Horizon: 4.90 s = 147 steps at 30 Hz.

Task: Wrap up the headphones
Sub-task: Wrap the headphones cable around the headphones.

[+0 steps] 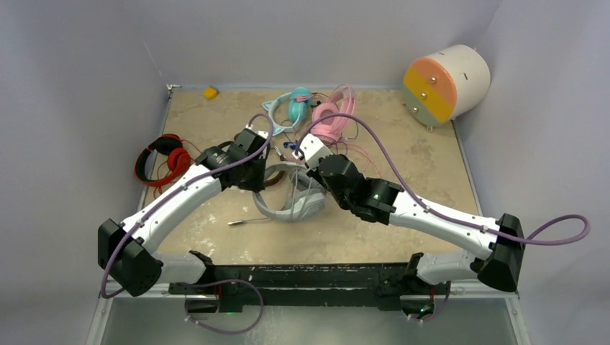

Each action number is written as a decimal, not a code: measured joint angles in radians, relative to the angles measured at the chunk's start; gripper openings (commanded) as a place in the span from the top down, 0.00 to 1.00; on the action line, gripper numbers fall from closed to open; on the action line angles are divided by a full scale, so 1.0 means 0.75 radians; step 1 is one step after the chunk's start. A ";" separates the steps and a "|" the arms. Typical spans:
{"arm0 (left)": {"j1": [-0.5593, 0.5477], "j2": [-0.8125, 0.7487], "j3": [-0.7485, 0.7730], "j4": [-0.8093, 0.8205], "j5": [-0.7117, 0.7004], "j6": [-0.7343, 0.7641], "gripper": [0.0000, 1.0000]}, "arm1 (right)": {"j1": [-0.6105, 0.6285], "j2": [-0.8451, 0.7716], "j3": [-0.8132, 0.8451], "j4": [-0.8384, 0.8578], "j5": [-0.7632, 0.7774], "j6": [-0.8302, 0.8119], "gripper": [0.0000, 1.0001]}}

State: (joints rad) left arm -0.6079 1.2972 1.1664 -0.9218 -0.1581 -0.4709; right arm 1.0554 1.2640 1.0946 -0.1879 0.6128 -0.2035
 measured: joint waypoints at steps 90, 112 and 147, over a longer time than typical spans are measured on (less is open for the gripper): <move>0.139 -0.158 0.067 0.138 1.094 -0.022 1.00 | -0.535 -0.581 -0.690 0.205 -0.641 0.571 0.37; 0.144 -0.099 0.440 -0.044 1.142 -0.119 1.00 | -0.535 -0.122 -0.887 1.442 -1.274 0.545 0.07; -0.015 -0.403 -0.049 0.018 0.688 0.049 1.00 | -0.700 0.014 -0.169 0.936 -1.327 0.503 1.00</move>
State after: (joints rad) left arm -0.6189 0.9951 1.1294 -0.9085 0.3580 -0.4339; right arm 0.5301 1.2743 0.9676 0.5140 -0.3820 0.1738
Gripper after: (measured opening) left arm 0.079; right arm 0.017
